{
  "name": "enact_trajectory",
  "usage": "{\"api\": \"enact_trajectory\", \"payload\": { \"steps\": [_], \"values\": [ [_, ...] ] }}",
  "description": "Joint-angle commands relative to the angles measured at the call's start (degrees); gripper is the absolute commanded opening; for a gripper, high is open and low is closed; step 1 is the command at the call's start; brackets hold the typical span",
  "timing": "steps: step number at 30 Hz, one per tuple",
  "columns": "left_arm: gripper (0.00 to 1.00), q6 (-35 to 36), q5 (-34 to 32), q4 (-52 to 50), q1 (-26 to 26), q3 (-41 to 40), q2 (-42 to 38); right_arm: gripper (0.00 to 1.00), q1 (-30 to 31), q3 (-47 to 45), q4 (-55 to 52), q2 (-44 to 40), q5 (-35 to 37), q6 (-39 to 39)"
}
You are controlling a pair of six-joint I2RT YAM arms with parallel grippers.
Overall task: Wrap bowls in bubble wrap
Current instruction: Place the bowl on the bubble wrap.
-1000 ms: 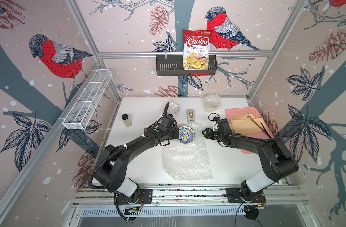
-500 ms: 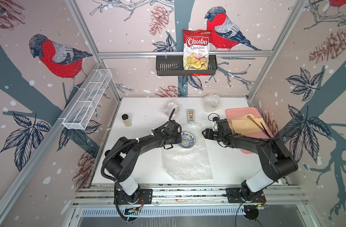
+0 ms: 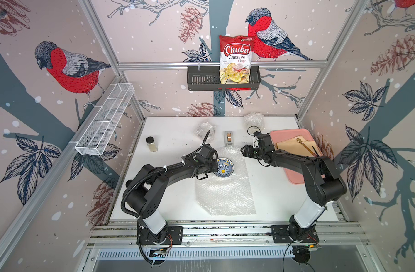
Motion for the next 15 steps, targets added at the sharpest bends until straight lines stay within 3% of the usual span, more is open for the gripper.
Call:
{"api": "enact_trajectory", "payload": {
  "steps": [1, 10, 12, 15],
  "values": [
    [0.38, 0.0, -1.5, 2.3, 0.0, -1.2, -1.8, 0.65, -0.9, 4.6, -4.2, 4.0, 0.7, -0.3],
    [0.39, -0.2, -5.4, 2.9, 0.3, -5.4, -6.3, 0.59, -0.9, 12.6, -6.3, 13.4, -6.1, -3.4],
    [0.39, -0.3, -6.1, 3.1, 0.3, -6.4, -7.2, 0.53, -0.8, 13.1, -5.5, 14.5, -8.2, -3.2],
    [0.38, -0.7, -6.3, 3.6, 0.7, -7.6, -8.2, 0.35, -0.6, 13.5, -5.3, 15.3, -9.8, -3.0]
  ]
}}
